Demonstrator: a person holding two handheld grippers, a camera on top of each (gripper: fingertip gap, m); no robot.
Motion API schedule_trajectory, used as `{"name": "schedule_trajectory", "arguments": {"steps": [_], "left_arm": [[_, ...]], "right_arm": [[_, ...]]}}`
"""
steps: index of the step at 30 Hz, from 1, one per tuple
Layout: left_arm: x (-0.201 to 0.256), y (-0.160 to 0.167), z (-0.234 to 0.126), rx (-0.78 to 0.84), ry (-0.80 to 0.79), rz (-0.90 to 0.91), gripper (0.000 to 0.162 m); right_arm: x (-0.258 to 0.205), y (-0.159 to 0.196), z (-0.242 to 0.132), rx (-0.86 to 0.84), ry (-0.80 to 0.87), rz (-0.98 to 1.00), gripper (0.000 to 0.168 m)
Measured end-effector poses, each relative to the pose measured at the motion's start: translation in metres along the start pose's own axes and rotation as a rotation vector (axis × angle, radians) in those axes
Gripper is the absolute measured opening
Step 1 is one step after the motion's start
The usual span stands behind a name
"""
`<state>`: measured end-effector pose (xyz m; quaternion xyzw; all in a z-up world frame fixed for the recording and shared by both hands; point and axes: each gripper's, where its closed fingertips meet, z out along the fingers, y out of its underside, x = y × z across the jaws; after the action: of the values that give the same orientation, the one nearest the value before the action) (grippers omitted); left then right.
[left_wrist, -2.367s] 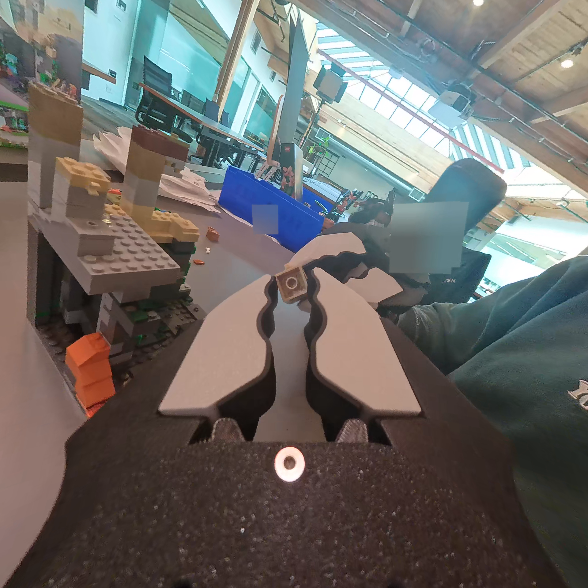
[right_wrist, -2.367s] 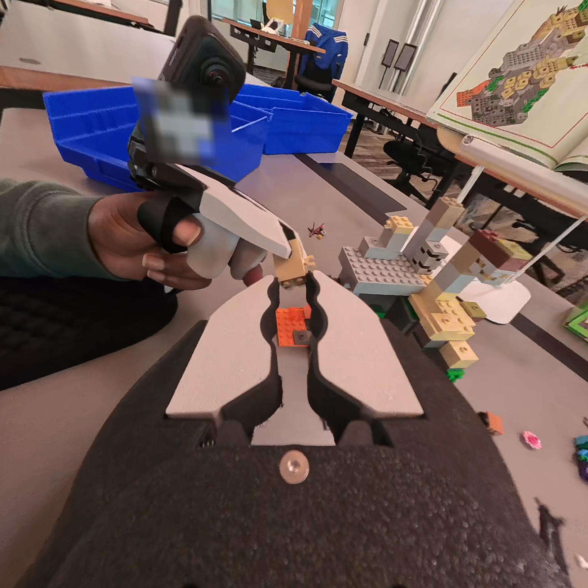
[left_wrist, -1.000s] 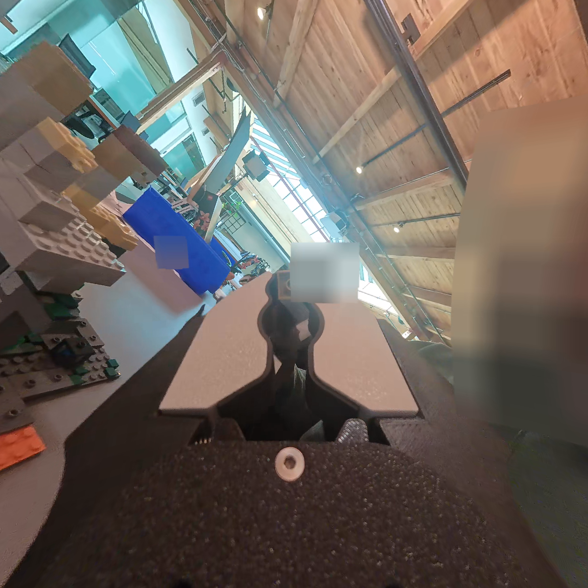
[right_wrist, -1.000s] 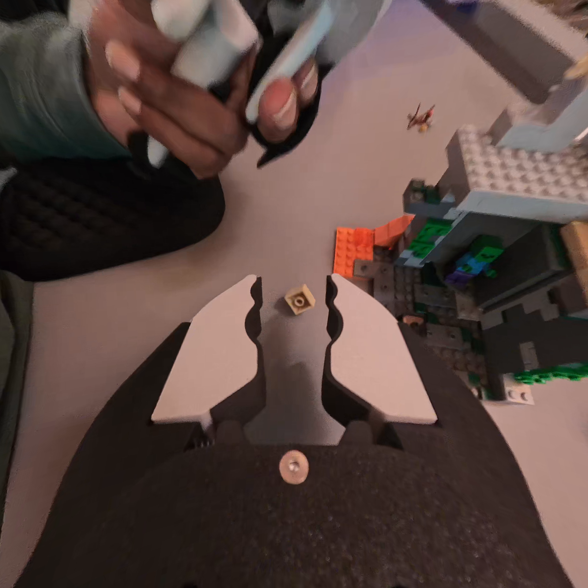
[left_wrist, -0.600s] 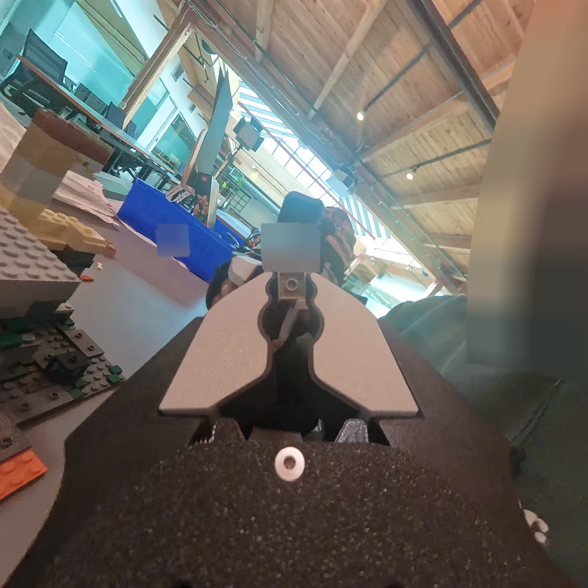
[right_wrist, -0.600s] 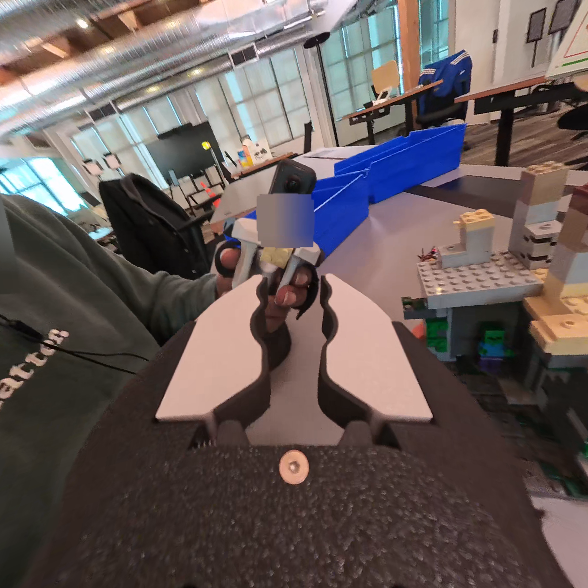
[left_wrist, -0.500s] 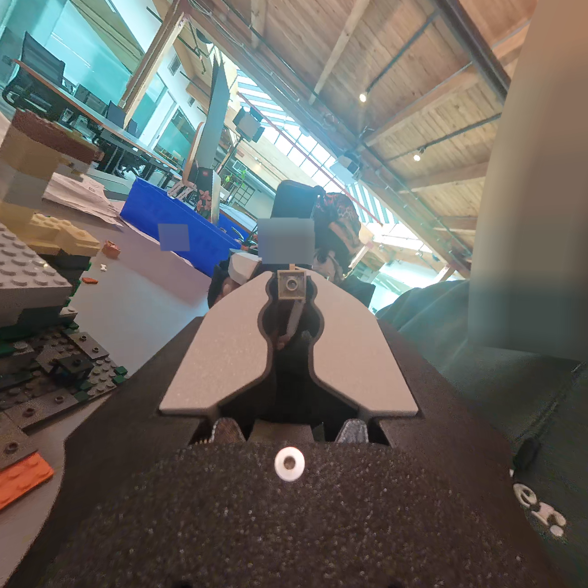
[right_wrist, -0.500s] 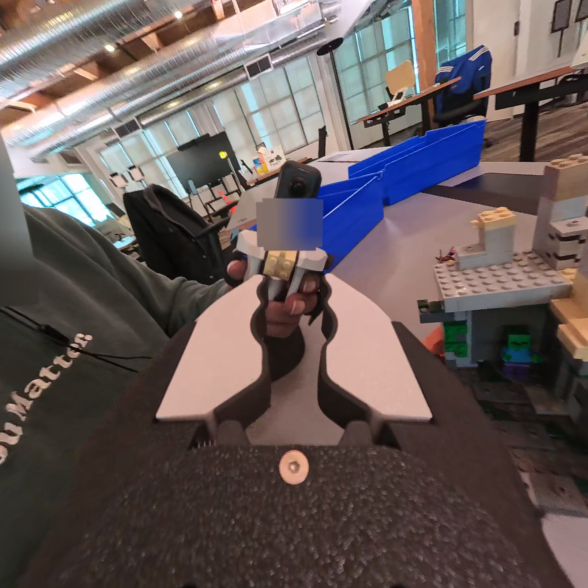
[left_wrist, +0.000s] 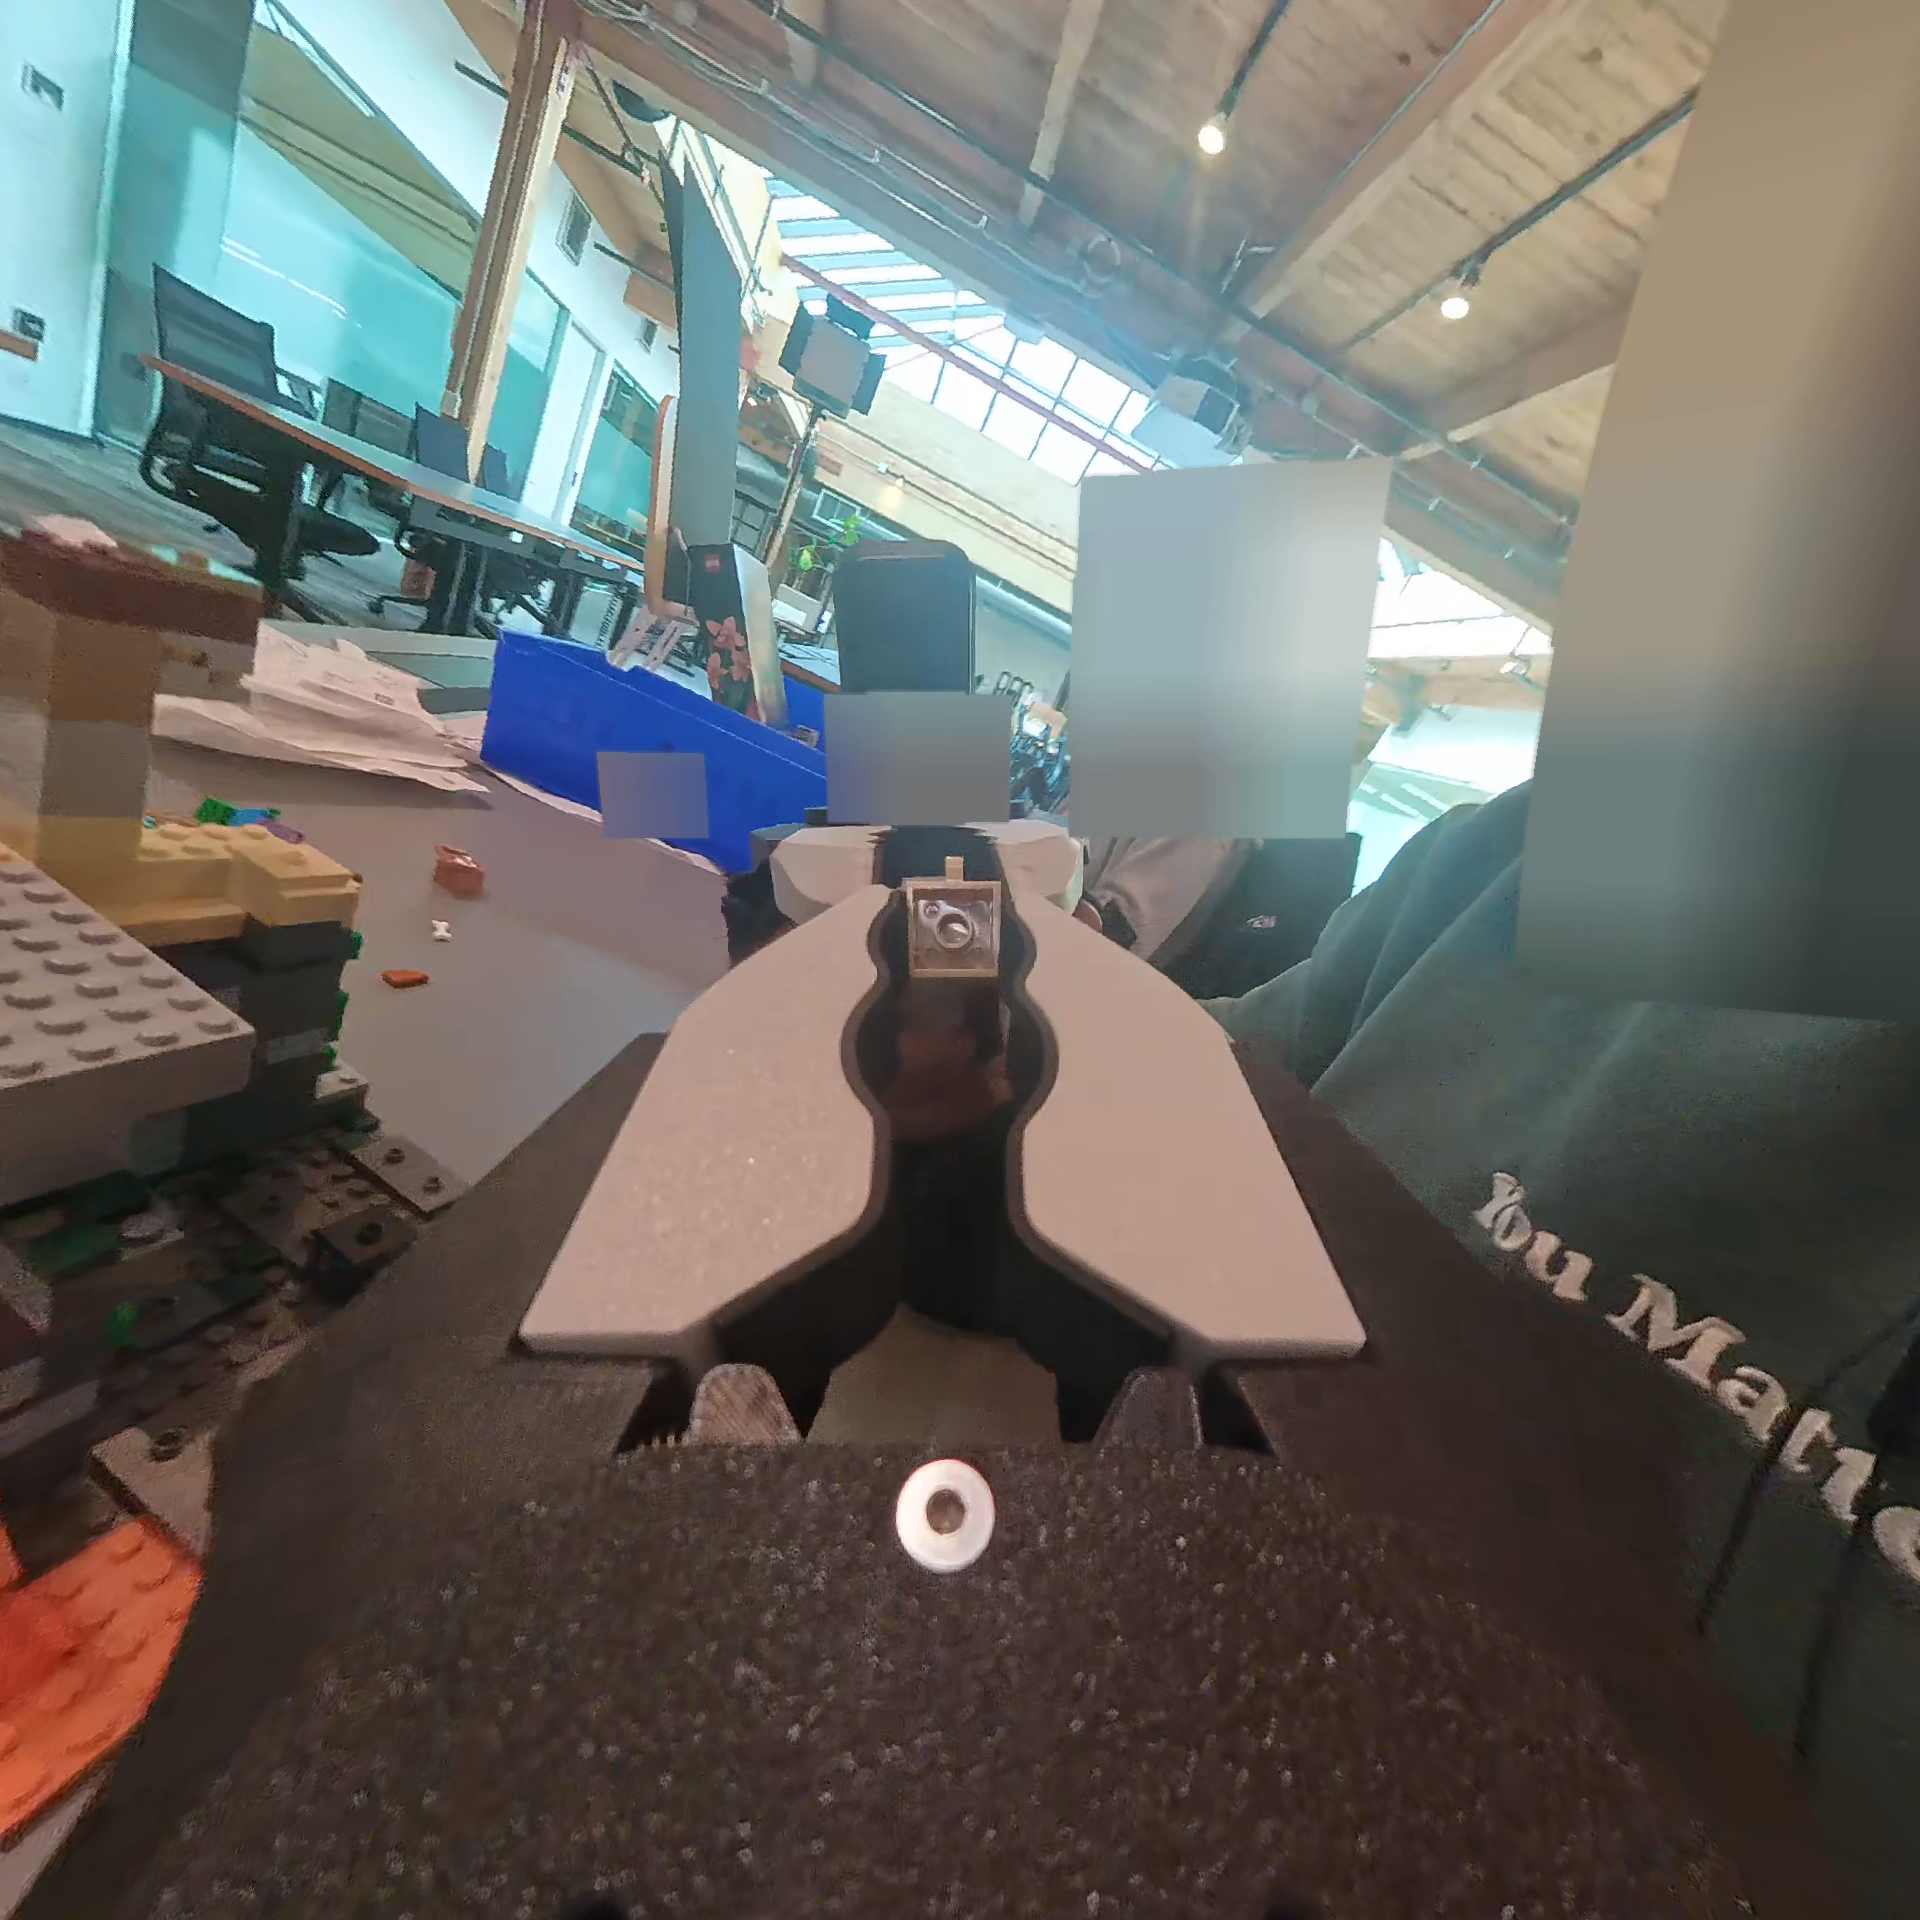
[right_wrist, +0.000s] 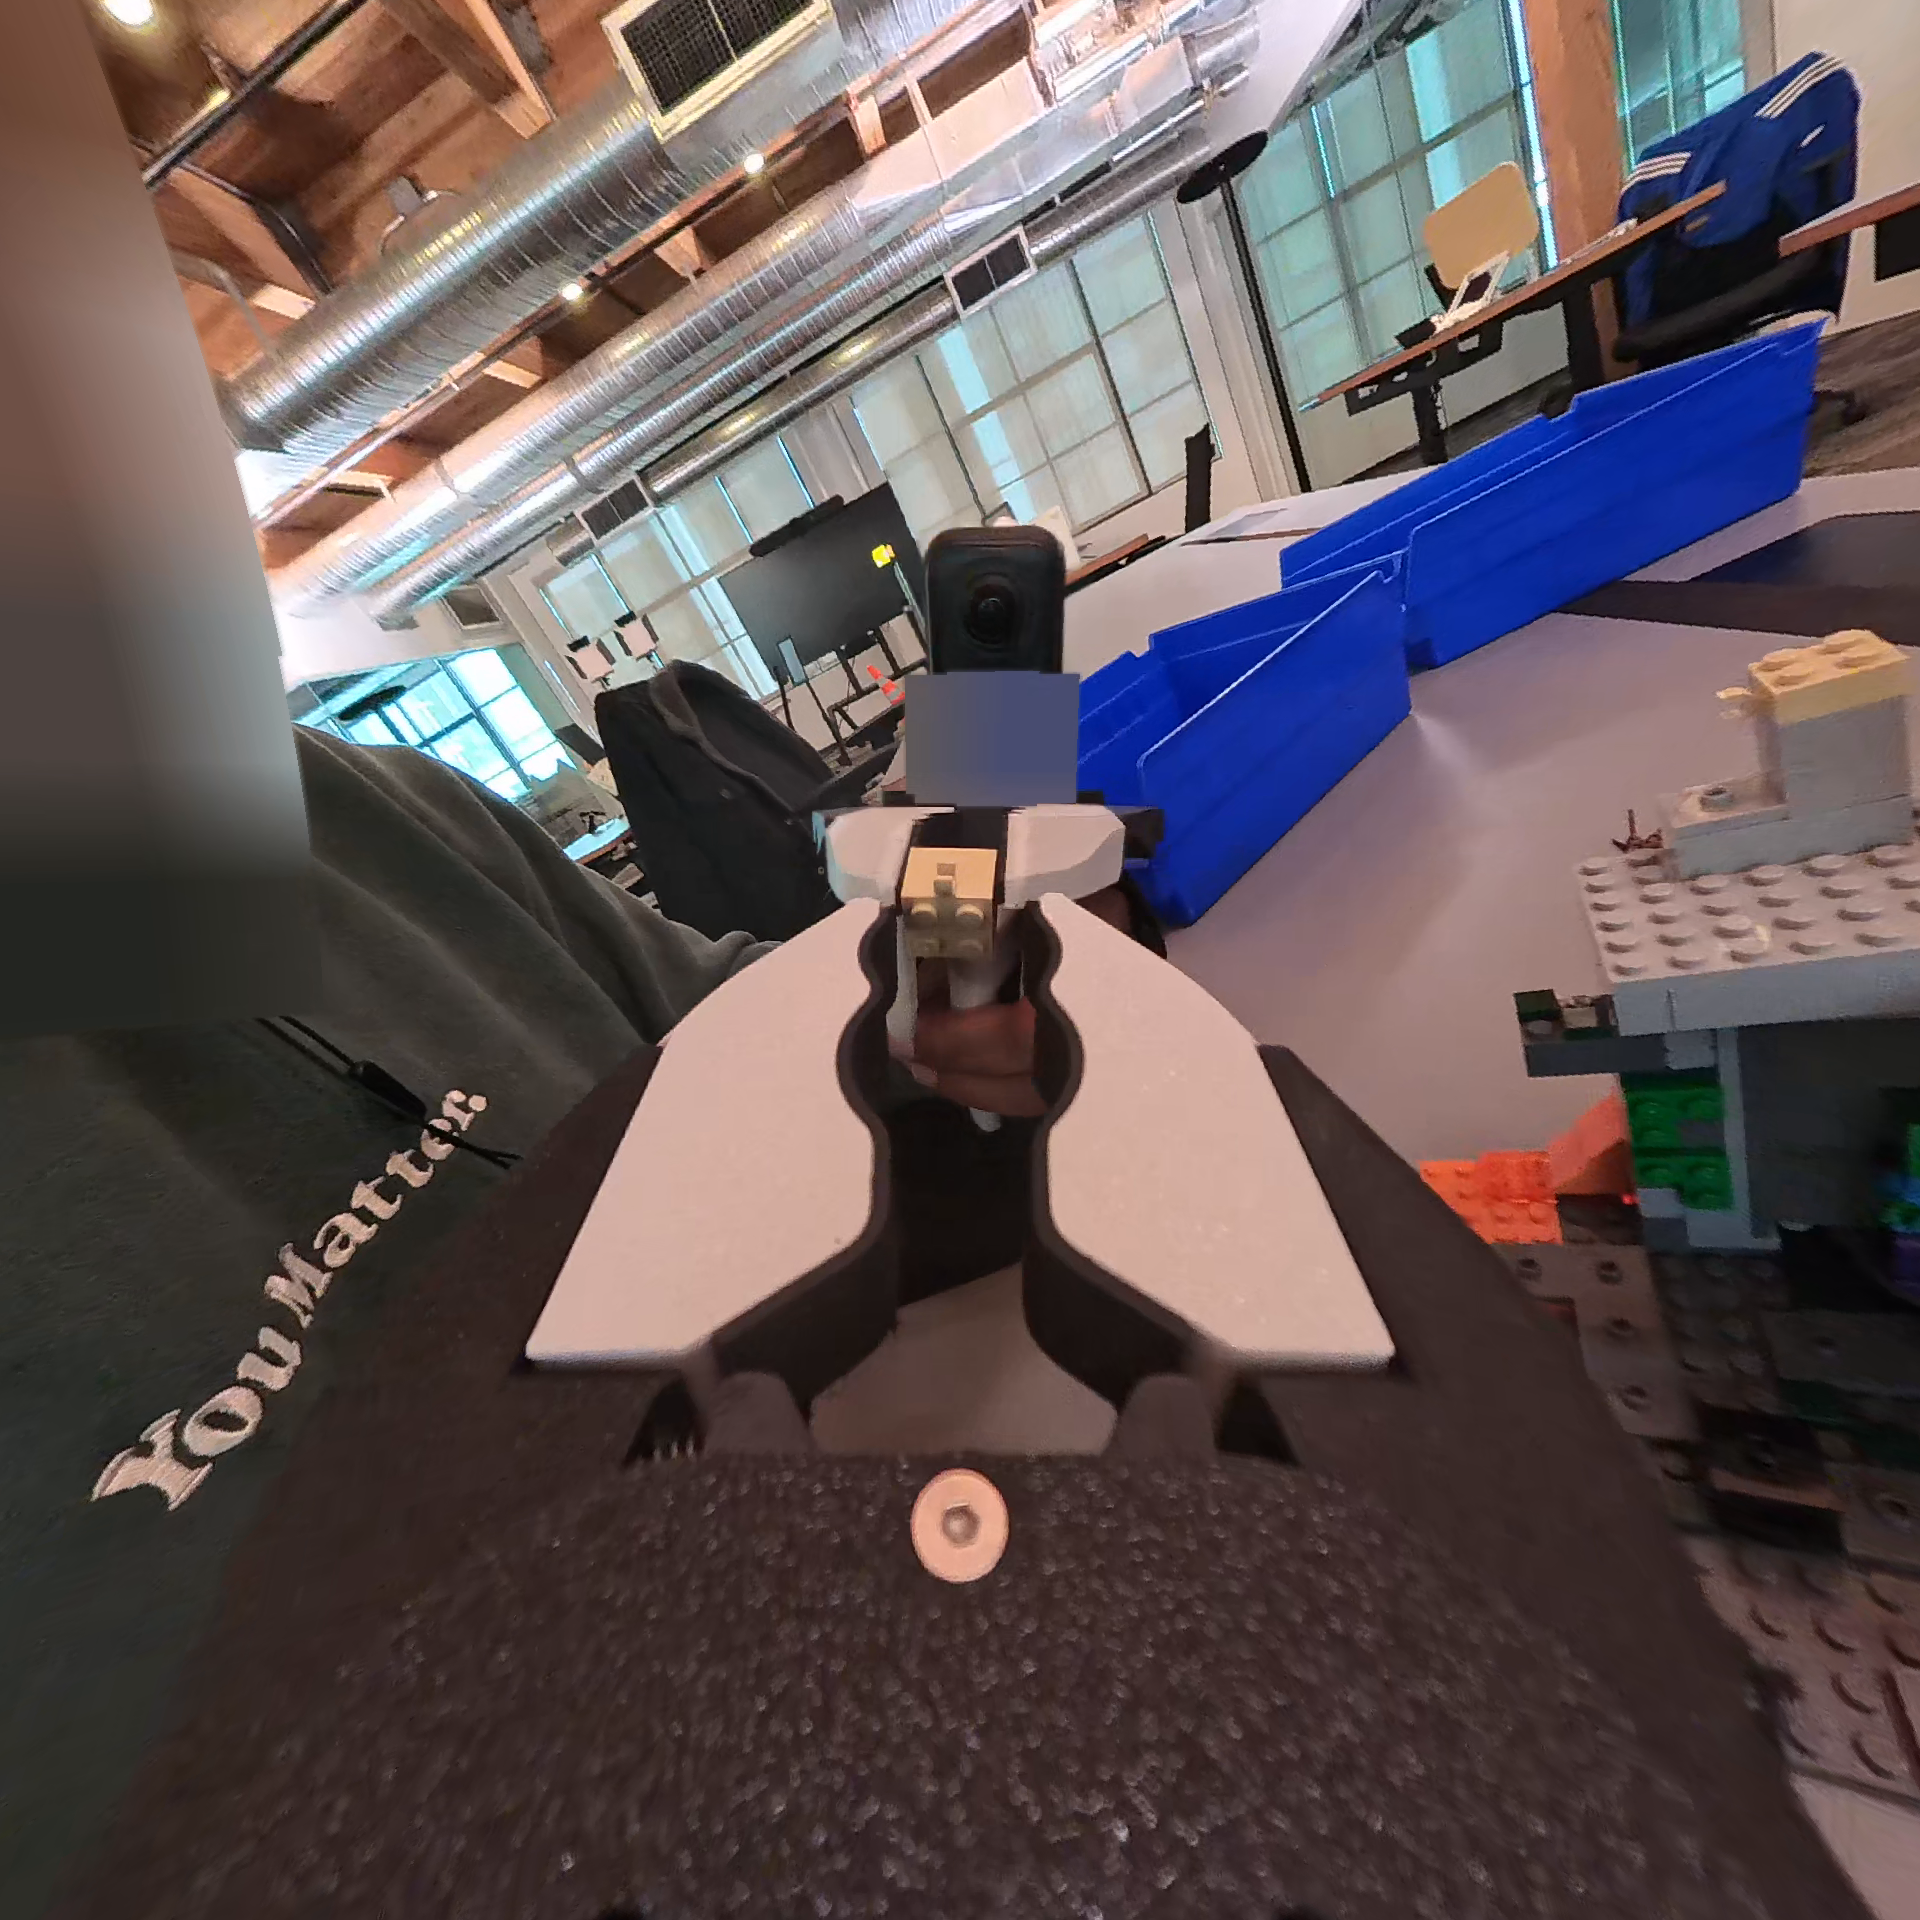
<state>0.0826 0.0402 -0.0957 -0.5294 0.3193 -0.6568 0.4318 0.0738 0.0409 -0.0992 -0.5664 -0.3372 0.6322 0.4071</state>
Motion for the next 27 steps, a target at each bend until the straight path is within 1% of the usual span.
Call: {"name": "schedule_trajectory", "arguments": {"steps": [5,12,20,27], "left_arm": [[0.002,0.002,0.001,-0.038,-0.044,0.143,0.016],[0.006,0.005,0.001,-0.073,-0.046,0.217,0.016],[0.009,0.010,-0.001,-0.126,-0.055,0.315,0.018],[0.011,0.021,-0.001,-0.193,-0.039,0.409,0.018]], "right_arm": [[-0.004,0.001,-0.002,-0.003,-0.016,-0.035,0.015],[-0.008,0.004,-0.003,-0.009,-0.014,-0.126,0.014],[-0.012,0.006,-0.005,-0.036,0.060,-0.375,0.014],[-0.016,0.014,-0.008,-0.124,0.097,-0.585,0.014]]}}
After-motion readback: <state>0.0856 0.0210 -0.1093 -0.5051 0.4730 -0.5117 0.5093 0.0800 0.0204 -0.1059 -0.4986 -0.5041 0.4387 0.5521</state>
